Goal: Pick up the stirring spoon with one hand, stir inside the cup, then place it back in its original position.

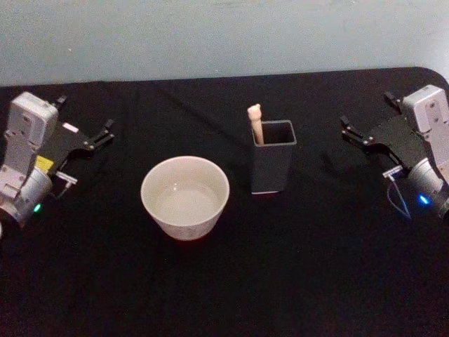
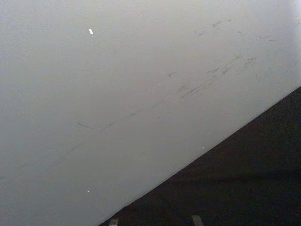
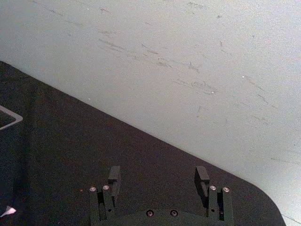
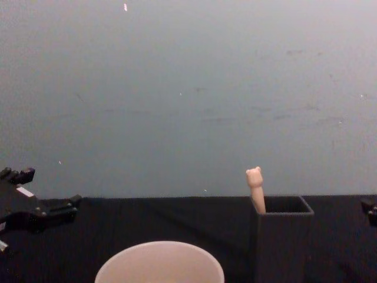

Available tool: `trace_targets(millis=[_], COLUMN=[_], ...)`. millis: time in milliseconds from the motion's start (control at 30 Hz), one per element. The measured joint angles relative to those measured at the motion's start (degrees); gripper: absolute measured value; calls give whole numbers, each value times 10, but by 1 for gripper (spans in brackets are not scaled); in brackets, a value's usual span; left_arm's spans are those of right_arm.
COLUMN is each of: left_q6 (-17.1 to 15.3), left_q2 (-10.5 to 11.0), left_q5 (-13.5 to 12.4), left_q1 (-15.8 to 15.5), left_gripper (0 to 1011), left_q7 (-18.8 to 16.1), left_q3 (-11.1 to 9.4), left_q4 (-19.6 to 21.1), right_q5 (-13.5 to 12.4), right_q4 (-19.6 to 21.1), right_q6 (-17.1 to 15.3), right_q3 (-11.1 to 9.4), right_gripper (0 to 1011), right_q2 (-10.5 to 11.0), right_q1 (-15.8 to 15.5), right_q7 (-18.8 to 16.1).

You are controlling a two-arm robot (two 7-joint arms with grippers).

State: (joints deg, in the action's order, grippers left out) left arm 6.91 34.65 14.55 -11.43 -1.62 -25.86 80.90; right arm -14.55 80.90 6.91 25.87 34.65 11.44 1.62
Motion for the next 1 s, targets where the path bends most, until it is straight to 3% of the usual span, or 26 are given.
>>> trace_targets(millis=[733,1000], left_q6=[0,0], left_q2=[0,0], left_q5=[0,0], left_q1=[0,0], left_gripper=[1001,1002], left_q7=[0,0], left_q3=[0,0], left_q4=[0,0], right_q5=[0,-14], right_q4=[0,15], right_q6=[0,-1], right_q3=[0,-17], right_gripper=[1002,1002], right_q2=[0,-4], right_q1=[0,-12], right_q7=[0,-22])
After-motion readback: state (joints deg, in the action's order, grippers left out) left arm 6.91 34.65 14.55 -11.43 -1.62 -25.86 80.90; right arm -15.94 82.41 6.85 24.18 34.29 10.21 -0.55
